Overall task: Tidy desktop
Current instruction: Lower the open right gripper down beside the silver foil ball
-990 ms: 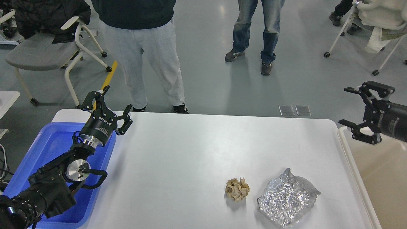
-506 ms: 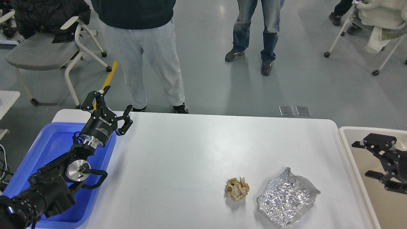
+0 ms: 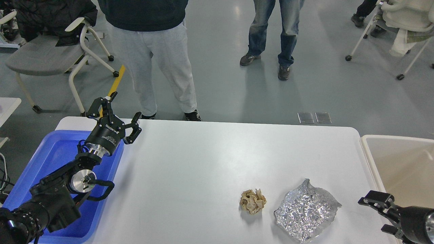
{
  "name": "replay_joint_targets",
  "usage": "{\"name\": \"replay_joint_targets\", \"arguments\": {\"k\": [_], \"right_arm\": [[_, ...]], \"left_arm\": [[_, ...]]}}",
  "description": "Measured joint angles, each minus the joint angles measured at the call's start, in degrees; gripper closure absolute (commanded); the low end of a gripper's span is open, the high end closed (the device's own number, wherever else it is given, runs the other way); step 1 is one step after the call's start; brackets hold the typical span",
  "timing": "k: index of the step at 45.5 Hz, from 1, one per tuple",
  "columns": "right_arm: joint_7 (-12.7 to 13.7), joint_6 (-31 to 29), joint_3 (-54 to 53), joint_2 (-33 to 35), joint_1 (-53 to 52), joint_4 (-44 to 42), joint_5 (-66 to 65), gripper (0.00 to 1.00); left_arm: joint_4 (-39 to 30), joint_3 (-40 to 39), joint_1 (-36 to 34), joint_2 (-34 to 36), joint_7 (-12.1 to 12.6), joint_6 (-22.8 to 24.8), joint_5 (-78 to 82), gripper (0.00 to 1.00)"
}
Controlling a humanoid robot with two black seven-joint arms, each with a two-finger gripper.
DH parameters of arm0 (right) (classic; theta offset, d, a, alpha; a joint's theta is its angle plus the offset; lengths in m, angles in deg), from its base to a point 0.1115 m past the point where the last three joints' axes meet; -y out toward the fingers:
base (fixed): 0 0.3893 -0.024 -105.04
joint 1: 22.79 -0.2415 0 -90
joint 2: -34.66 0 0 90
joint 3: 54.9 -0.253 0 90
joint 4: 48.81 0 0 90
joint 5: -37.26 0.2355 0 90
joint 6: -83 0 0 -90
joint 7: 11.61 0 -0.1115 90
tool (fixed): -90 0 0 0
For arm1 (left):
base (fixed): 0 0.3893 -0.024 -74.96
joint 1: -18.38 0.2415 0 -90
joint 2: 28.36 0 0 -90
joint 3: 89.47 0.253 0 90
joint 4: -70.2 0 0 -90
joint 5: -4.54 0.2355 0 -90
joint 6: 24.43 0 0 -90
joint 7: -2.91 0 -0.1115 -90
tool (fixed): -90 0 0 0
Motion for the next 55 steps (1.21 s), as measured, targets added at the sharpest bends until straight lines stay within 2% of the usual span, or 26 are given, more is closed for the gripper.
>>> {"name": "replay_joint_targets", "arguments": {"k": [18, 55], "right_arm": [[0.0, 4.0, 2.0, -5.3, -0.3, -0.5, 0.5, 0.0], [-0.4, 6.9, 4.3, -18.7, -0.1, -7.5, 2.3, 0.0]], "left_arm": [[0.0, 0.0, 0.0, 0.0, 0.0, 0.1, 0.0, 0.0], [0.0, 0.0, 0.0, 0.0, 0.0, 0.0, 0.0, 0.0]]}}
